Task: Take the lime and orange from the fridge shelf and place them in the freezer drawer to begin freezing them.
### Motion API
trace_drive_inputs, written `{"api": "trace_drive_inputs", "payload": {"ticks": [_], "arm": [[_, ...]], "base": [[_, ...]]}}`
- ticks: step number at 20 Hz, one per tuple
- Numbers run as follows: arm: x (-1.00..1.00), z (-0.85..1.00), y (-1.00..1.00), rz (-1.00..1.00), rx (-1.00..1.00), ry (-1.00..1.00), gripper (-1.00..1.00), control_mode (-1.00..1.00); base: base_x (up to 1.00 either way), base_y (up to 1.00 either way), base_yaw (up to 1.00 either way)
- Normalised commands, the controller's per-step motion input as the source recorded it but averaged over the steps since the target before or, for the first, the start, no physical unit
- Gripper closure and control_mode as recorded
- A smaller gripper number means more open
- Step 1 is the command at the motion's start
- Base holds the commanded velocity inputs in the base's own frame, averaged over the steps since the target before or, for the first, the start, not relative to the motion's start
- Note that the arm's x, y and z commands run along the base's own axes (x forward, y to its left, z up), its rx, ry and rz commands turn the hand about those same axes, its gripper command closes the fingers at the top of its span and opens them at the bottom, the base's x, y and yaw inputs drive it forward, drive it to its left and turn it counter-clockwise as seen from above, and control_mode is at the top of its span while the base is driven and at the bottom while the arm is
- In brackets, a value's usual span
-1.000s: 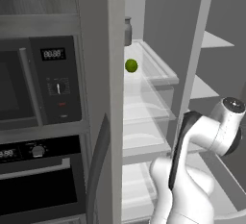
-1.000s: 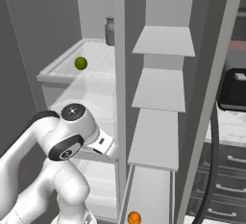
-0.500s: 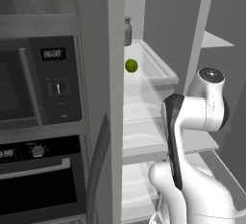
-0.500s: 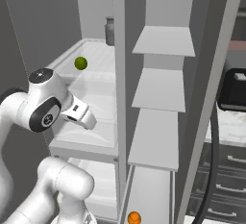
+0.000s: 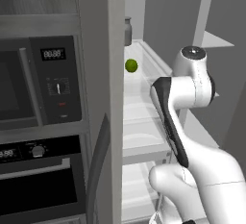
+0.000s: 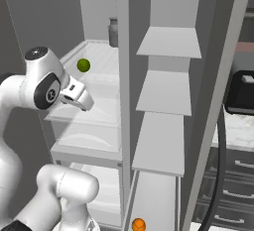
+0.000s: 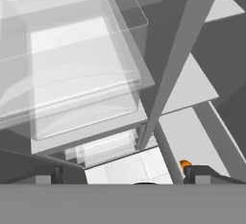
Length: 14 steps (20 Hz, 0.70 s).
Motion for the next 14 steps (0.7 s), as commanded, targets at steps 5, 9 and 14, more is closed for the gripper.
{"api": "trace_drive_inputs", "payload": {"ticks": [5,9,14], "arm": [[0.06,-0.09,0.03,0.00,0.00,0.00,-1.00,-1.00],[0.04,-0.15,0.00,0.00,0.00,0.02,-1.00,-1.00],[0.00,-0.13,0.00,0.00,0.00,0.00,-1.00,-1.00]], "base": [[0.00,0.00,0.00],[0.00,0.00,0.00],[0.00,0.00,0.00]]}}
